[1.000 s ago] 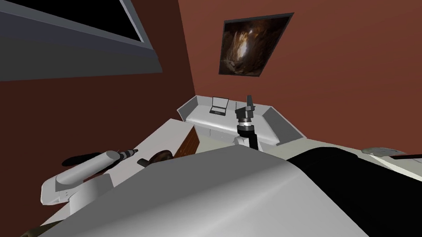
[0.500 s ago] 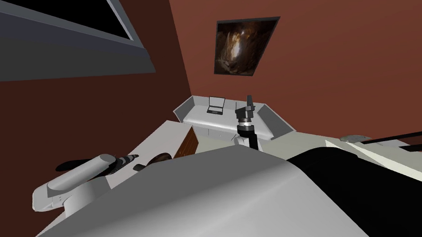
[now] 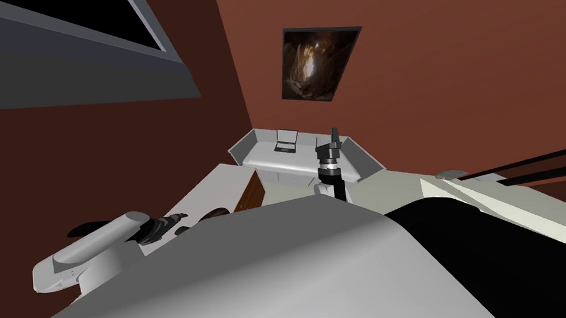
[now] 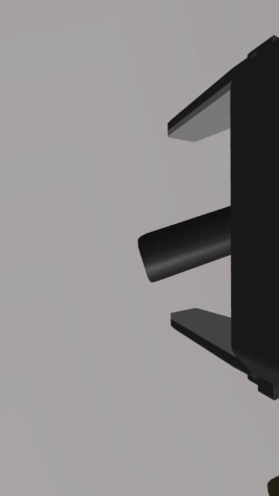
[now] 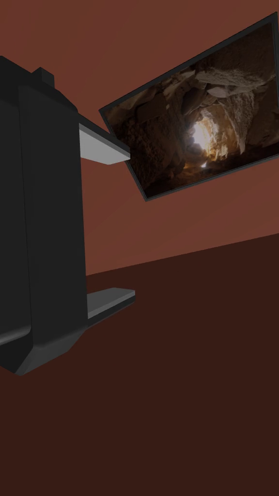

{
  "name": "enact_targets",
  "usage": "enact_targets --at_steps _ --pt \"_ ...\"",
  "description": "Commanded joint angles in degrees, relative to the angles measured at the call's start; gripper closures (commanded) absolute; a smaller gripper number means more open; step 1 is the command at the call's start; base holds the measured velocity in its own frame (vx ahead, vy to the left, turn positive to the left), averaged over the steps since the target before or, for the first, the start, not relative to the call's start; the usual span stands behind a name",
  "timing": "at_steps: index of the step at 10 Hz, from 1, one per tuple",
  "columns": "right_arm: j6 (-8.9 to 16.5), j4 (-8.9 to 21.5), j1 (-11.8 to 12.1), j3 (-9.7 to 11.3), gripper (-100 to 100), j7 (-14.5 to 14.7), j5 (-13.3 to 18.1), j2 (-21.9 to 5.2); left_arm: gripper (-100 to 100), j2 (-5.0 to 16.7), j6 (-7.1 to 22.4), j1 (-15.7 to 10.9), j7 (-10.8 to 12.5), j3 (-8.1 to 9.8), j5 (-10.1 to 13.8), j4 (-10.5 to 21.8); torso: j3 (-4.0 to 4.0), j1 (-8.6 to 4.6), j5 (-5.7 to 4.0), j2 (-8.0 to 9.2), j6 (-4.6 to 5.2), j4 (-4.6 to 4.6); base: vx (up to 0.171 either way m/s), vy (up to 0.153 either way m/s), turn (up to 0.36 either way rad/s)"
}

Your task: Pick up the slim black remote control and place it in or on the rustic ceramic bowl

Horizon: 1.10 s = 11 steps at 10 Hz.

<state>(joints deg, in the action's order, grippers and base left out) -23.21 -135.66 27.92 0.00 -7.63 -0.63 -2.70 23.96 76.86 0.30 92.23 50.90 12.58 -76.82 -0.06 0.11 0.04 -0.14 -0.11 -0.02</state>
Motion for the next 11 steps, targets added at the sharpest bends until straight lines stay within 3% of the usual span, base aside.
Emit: enact_targets --at_steps 1,2,3,5,6,9,11 --pt "0.0 0.0 0.0 0.0 0 0.0 0.0 0.0 -100 0.27 2.86 -0.09 2.62 1.7 0.43 2.14 0.0 0.0 0.0 0.0 0.0 0.0 -0.015 0.012 -0.17" --pt "0.0 0.0 -0.01 0.0 0 0.0 0.0 0.0 -100 0.27 4.02 -0.09 2.62 1.7 0.43 2.14 0.01 0.02 0.0 0.02 0.04 0.0 -0.019 0.024 -0.121" --pt "0.0 0.0 0.0 0.0 0 0.0 0.0 0.0 -100 0.57 5.52 -0.22 4.89 3.17 0.77 4.14 0.02 0.04 0.01 0.03 0.01 0.01 -0.024 0.035 -0.178" --pt "0.0 0.0 0.0 0.0 0 0.0 0.0 0.0 -100 0.57 7.22 -0.22 4.92 3.17 0.77 4.14 0.03 0.09 0.02 0.05 0.0 0.01 -0.017 0.024 -0.053" --pt "0.0 0.0 0.0 0.0 0 0.0 0.0 0.0 -100 0.85 9.34 -0.28 6.97 4.52 1.08 6.0 0.01 0.03 0.0 0.02 -0.01 0.0 -0.015 0.015 -0.167" --pt "0.0 0.0 -0.01 0.0 0 0.0 0.0 0.0 -100 1.1 12.66 -0.28 8.78 5.74 1.35 7.7 0.03 0.09 0.02 0.05 0.03 0.01 -0.022 0.031 -0.115" --pt "0.0 0.0 -0.01 0.0 0 0.0 0.0 0.0 -100 1.55 16.65 -0.16 11.68 7.78 1.77 10.57 0.03 0.08 0.01 0.06 0.01 0.01 -0.029 0.035 -0.163"
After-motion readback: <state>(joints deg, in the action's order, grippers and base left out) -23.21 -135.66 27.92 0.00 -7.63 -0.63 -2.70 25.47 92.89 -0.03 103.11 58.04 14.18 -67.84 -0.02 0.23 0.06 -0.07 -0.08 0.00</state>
